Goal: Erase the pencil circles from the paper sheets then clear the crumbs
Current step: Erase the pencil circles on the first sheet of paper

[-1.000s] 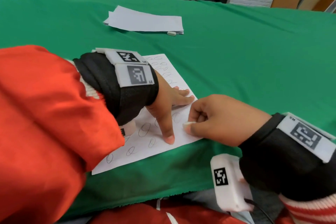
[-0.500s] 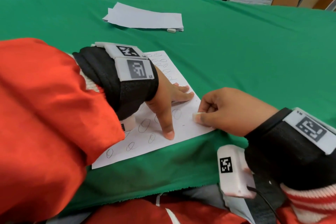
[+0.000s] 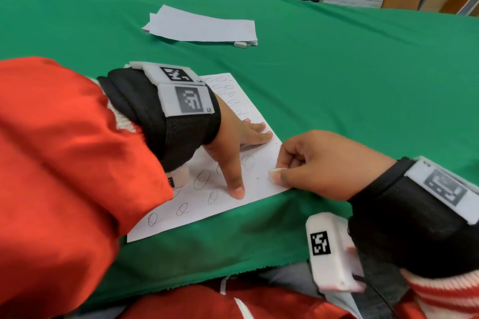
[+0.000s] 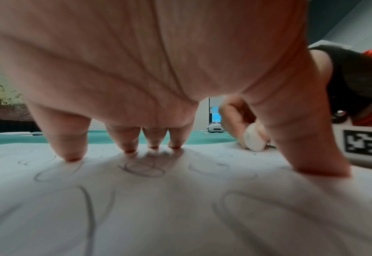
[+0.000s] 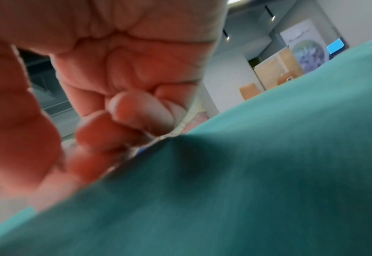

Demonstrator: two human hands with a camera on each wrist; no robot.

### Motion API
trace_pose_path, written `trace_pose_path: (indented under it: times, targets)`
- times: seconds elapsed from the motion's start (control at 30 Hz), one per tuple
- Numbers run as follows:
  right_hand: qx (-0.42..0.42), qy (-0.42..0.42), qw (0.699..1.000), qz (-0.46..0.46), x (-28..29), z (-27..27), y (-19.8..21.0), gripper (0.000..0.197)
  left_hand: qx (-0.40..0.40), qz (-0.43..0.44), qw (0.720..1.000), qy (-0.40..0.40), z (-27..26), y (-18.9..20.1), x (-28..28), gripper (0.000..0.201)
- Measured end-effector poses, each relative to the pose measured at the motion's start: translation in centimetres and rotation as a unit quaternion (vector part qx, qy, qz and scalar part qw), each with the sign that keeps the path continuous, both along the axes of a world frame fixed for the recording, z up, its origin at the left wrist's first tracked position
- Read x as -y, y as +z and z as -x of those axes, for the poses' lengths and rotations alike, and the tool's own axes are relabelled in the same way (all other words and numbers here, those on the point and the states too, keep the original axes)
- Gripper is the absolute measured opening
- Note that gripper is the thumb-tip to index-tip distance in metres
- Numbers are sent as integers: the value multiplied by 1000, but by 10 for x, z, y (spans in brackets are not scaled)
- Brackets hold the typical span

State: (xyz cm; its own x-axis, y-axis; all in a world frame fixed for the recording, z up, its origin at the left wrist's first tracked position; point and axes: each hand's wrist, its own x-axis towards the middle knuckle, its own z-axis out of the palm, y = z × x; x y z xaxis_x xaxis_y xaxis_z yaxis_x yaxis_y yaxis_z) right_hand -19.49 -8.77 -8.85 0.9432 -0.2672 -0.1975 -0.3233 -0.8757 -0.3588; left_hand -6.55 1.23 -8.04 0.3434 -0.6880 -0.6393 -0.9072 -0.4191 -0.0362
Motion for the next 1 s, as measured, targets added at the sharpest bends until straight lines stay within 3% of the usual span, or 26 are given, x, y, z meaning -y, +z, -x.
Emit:
trace_pose_path:
  times: [0.1,0.23,0.4,0.53,0.7,0.87,1.0]
  targets:
    - [13,-26,1000,6,5,-2,3,16,0,1,1000,2,0,0,-1,121]
    - [-5,29,1000,-4,-8,-2,0,16,-5,3,1000,3,-1,-1,0,122]
    - [11,-36,999,22,3,-4,4,15,0,6,1000,1,0,-1,0,121]
    - [-8,46,998,31,-16,-6,2,19,-6,13,1000,2,1,-1,0,119]
    - [8,-17,999,47,-3,-12,5,18,6,17,1000,-3,-1,-3,0,121]
    - [-12,47,998,39,-17,-10,2,16,-5,24,1000,2,0,-2,1,118]
    - [23,-14,999,21,-3,-7,4,18,4,42,999,24,3,6,-5,117]
